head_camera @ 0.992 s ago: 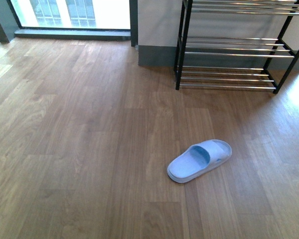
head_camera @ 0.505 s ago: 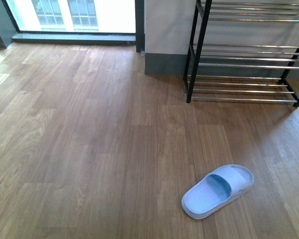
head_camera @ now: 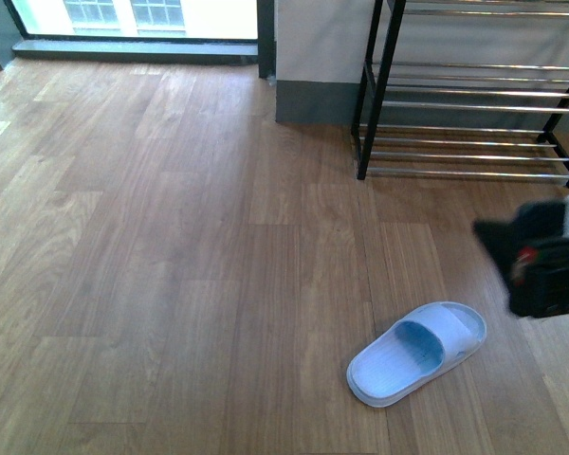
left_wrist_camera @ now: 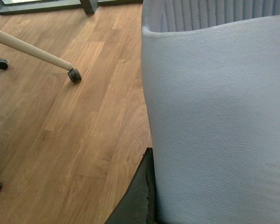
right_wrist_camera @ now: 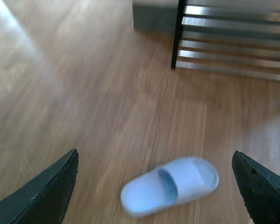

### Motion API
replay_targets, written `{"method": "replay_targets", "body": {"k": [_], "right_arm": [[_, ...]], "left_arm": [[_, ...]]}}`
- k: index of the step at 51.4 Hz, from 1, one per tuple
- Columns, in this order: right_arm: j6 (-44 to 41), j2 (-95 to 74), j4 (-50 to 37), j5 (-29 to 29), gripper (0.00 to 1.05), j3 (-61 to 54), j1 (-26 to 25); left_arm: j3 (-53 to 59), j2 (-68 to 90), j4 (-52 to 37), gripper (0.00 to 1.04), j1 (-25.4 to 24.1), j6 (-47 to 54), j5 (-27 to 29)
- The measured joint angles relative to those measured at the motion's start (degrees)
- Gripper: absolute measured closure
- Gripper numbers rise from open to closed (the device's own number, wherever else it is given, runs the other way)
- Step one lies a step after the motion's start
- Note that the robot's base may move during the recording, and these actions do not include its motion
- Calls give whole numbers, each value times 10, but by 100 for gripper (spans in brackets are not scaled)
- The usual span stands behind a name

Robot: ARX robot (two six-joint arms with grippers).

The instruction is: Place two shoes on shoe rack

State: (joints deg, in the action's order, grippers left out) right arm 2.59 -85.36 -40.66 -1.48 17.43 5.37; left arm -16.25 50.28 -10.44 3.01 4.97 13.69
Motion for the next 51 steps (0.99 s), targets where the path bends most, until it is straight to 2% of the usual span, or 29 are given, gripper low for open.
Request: {"method": "replay_targets", "body": {"k": [4, 12, 26, 51], "right_arm": [[-5, -167, 20, 17, 9, 59, -7], [-4, -304, 39, 37, 9, 117, -20], [58, -485, 53, 51, 9, 247, -44], [64, -680, 95, 34, 9, 420, -77]], "left_arm": [[0, 0, 0, 103, 0, 0, 0], [0, 0, 0, 103, 0, 0, 0], [0, 0, 0, 103, 0, 0, 0], [0, 0, 0, 103, 0, 0, 0]]}}
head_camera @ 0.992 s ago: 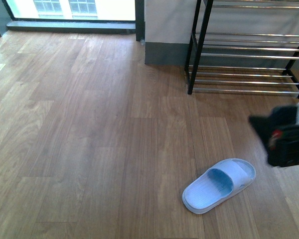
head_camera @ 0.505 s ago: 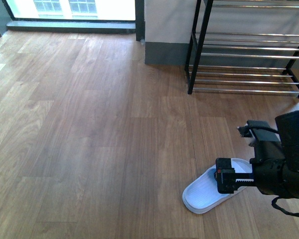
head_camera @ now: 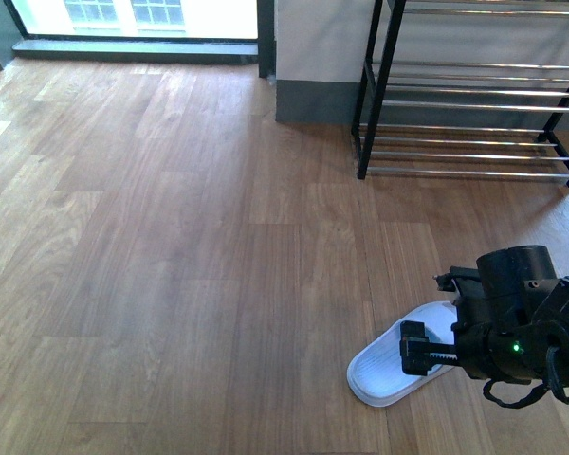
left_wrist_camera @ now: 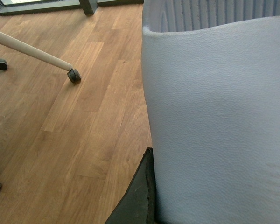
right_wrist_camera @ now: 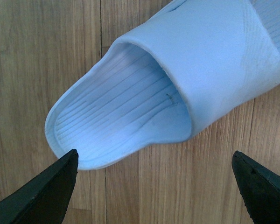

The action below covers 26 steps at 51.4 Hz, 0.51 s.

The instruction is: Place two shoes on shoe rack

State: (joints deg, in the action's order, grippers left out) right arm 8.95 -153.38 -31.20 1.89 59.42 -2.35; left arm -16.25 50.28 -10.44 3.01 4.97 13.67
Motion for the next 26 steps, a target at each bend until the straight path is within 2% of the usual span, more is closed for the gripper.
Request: {"method": "replay_targets", "body": {"k": [19, 26], "right_arm": [[-2, -67, 4, -28, 9, 76, -11], [-13, -99, -14, -72, 9, 101, -24]], "left_arm": [[0, 0, 0, 103, 0, 0, 0], [0, 0, 0, 103, 0, 0, 0]]}}
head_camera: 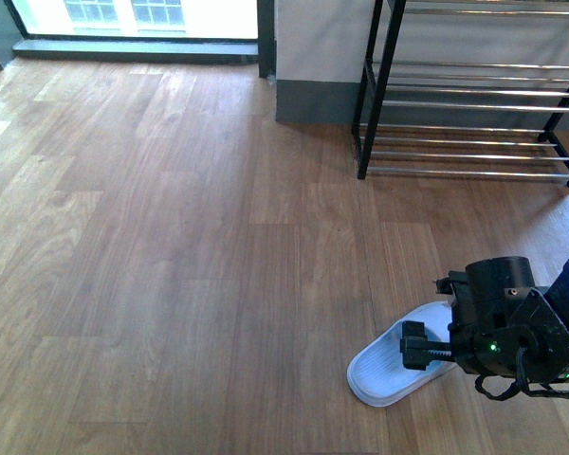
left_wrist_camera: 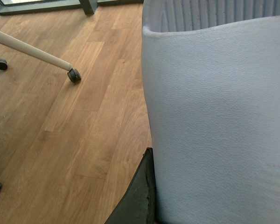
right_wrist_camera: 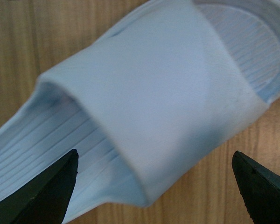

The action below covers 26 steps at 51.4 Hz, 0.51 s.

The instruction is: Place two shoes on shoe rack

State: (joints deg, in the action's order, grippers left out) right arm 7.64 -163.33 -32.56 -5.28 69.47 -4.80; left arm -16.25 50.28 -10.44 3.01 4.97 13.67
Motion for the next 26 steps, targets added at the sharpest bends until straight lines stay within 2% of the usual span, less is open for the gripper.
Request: {"method": "replay_targets", "body": {"k": [9, 16, 26], "right_arm": [[-38, -30, -49, -46, 9, 21, -37], [-44, -43, -54, -28, 10, 42, -61], [-35, -59, -67, 2, 32, 60, -63]], "left_arm": [[0, 0, 0, 103, 0, 0, 0], [0, 0, 0, 103, 0, 0, 0], [0, 0, 0, 103, 0, 0, 0]]}}
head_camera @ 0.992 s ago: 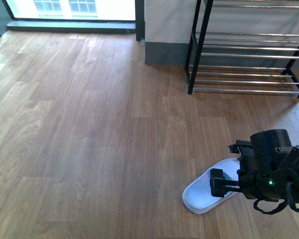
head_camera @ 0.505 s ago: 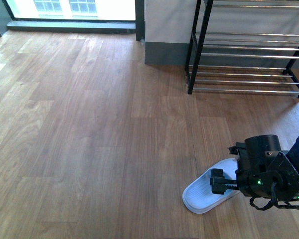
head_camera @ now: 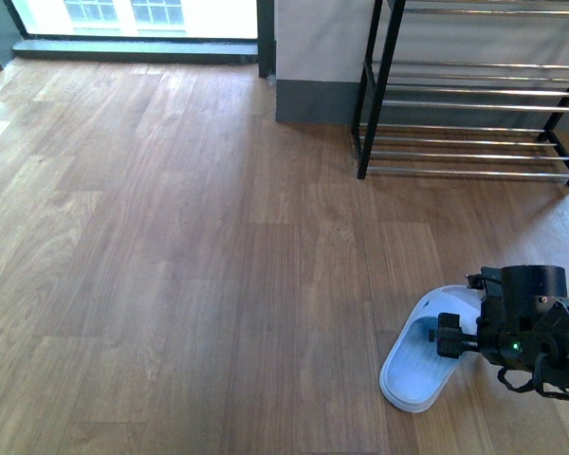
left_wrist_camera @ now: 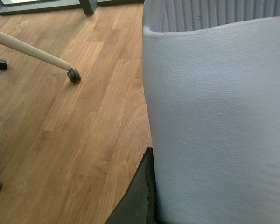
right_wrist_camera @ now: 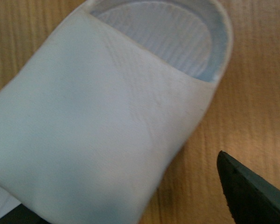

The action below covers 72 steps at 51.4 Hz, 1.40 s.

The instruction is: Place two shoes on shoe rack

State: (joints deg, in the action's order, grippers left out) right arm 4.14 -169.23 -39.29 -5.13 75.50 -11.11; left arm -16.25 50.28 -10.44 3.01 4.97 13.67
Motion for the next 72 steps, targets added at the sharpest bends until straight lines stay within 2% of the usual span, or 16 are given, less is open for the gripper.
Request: {"method": "replay_targets", "body": {"k": [4, 20, 28, 30, 36, 41, 48, 53, 57, 65, 69, 72], "right_arm": [[12, -10, -18, 5, 44, 9, 0], [25, -26, -56, 11, 78, 26, -4], [15, -16, -77, 20, 101, 13, -14], [7, -11, -80, 21, 103, 7, -16], [-37, 24, -106, 42, 103, -36, -24], [-118, 103, -148, 65, 103, -109, -30], [-254, 320, -215, 87, 103, -260, -35], [-341, 519, -218, 93, 103, -398, -29], [-369, 687, -157, 92, 103, -491, -19], [-369, 947, -10, 66, 103, -587, 14], [-357, 1087, 68, 30, 103, -625, 52], [-327, 1207, 143, -17, 103, -657, 104]], "left_arm": [[0, 0, 0, 103, 0, 0, 0], [0, 0, 0, 103, 0, 0, 0], [0, 0, 0, 103, 0, 0, 0], [0, 0, 0, 103, 0, 0, 0], [0, 0, 0, 103, 0, 0, 0], [0, 0, 0, 103, 0, 0, 0], [0, 0, 0, 103, 0, 0, 0], [0, 0, 0, 103, 0, 0, 0], [0, 0, 0, 103, 0, 0, 0], [0, 0, 0, 103, 0, 0, 0], [0, 0, 0, 103, 0, 0, 0], [0, 0, 0, 103, 0, 0, 0]]}}
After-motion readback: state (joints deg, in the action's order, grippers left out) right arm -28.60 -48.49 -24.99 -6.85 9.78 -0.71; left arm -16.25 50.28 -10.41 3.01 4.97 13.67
